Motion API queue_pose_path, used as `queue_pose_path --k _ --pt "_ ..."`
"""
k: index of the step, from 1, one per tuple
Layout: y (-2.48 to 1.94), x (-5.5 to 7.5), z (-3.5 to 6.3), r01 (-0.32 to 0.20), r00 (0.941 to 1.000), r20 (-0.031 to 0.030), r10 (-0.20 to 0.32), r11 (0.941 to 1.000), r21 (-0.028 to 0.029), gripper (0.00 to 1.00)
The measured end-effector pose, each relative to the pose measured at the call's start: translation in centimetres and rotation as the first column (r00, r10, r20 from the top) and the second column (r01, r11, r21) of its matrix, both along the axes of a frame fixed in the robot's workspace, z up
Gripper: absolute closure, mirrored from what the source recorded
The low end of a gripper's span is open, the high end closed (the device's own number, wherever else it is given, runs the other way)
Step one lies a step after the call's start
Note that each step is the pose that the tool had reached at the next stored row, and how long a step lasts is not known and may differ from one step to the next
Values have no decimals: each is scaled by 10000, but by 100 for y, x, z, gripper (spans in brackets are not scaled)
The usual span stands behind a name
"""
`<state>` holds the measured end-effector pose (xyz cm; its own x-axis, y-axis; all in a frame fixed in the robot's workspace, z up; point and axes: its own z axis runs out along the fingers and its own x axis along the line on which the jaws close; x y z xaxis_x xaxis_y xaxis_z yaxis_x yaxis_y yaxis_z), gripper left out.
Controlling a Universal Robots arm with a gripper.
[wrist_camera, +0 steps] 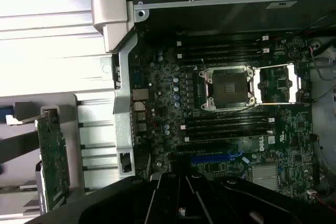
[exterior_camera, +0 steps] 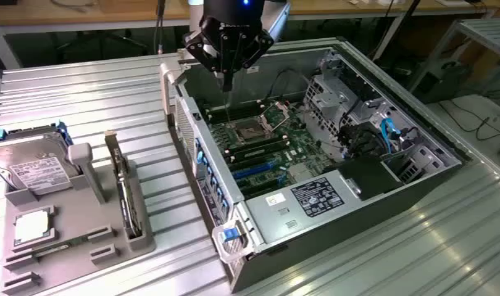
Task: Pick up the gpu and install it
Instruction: 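Reach for the gpu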
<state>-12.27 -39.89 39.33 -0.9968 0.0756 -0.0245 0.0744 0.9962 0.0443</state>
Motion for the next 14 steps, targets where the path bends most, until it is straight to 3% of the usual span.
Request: queue_pose_path --k 14 --pt "0 -117 0 -1 10000 0 1 10000 0 89"
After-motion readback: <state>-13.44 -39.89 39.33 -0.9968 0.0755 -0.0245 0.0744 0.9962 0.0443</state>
